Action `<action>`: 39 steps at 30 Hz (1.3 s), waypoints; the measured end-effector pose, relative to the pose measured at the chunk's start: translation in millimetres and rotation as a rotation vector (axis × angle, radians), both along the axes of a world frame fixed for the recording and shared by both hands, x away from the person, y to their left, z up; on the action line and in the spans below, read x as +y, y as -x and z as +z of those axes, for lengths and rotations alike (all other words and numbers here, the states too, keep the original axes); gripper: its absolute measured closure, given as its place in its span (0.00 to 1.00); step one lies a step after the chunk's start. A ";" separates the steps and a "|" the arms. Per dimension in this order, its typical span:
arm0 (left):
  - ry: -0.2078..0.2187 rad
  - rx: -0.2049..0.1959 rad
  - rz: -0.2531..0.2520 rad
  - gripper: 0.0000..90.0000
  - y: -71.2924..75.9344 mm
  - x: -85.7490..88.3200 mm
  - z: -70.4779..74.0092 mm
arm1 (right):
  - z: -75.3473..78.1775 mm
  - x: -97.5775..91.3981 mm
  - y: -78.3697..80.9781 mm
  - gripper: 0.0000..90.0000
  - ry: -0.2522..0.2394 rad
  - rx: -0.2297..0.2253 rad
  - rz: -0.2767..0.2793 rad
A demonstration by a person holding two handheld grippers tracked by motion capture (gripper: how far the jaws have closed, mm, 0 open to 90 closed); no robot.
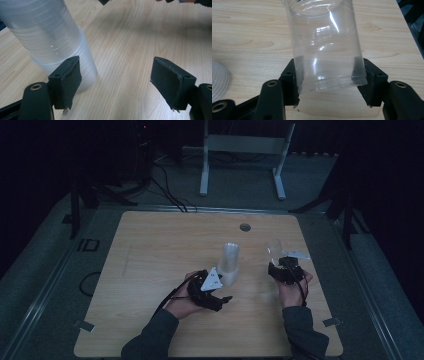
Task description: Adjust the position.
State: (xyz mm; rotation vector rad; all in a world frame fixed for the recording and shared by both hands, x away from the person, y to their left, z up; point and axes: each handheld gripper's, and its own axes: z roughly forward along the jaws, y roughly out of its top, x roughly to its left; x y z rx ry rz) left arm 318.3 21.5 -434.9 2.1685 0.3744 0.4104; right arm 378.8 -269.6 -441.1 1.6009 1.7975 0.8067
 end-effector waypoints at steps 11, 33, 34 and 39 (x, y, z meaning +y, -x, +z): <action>0.025 0.004 0.007 0.27 -0.5 -7.7 2.7 | 0.4 2.0 7.0 0.47 -0.007 -0.106 -0.011; 0.086 -0.002 0.024 0.28 -3.6 -27.3 14.2 | -9.3 13.4 25.2 0.47 0.028 -0.307 -0.018; 0.088 -0.002 0.025 0.28 -3.5 -28.1 14.6 | -9.4 13.0 25.6 0.47 0.025 -0.312 -0.019; 0.104 0.001 0.019 0.28 -3.1 -32.6 15.9 | -9.4 12.2 28.8 0.47 0.017 -0.349 -0.015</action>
